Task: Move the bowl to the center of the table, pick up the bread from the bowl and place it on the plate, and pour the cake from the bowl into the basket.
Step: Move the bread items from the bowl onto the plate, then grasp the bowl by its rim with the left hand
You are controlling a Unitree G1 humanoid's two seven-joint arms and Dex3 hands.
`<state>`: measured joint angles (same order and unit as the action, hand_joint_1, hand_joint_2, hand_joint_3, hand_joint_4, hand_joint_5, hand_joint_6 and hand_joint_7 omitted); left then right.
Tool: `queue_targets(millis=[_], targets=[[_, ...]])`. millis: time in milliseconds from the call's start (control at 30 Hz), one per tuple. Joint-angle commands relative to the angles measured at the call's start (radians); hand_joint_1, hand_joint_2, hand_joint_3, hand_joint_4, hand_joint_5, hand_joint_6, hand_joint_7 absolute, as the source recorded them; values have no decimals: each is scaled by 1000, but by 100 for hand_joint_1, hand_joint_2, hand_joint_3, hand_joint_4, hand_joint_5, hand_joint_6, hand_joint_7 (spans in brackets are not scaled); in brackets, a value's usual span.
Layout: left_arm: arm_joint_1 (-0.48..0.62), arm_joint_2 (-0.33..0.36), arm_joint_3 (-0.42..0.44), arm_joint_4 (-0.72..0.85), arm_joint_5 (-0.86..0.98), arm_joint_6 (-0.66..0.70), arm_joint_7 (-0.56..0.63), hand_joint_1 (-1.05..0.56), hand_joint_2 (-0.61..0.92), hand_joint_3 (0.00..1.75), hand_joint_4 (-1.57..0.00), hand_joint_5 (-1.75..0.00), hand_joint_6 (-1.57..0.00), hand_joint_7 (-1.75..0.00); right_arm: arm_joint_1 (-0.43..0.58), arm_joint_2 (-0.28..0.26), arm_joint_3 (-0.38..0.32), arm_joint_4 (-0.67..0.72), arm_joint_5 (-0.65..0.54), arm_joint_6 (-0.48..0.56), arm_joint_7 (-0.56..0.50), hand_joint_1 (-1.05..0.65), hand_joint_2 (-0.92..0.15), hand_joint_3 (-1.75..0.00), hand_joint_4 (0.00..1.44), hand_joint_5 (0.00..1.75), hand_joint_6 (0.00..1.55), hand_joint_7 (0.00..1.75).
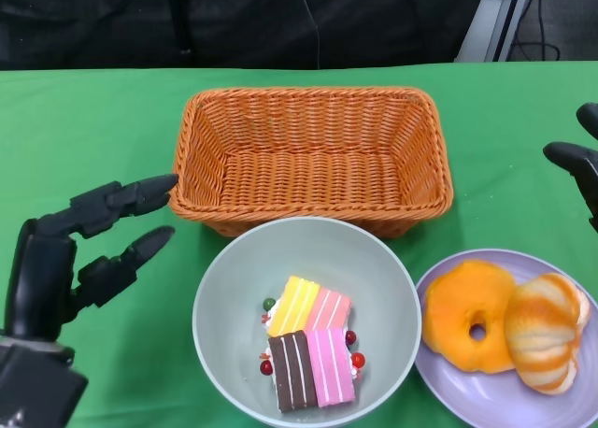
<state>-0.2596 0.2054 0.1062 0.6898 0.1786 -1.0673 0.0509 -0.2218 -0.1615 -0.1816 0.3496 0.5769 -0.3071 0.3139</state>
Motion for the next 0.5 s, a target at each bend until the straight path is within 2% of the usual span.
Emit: queue_targets(millis=[33,200,367,500], targets=[[33,43,1,-22,98,-56,39,-34,92,3,-77,-6,-74,0,10,9,-28,-32,-21,24,-3,-21,-92,-21,45,110,80,13],[63,77,6,-46,240,-97,114,-37,92,2,-74,-2,-67,0,8,24,-52,-41,-45,51,-7,-23,-92,-19,43,112,80,13],[71,110,-3,-46,305,-129,155,-39,92,2,-71,0,-62,0,1,36,-69,-33,-65,54,-8,-23,-92,-20,42,113,79,14],[83,161,-17,-66,370,-163,166,-40,92,4,-65,0,-56,0,-3,46,-80,-39,-74,69,-8,-23,-92,-20,42,114,79,14]])
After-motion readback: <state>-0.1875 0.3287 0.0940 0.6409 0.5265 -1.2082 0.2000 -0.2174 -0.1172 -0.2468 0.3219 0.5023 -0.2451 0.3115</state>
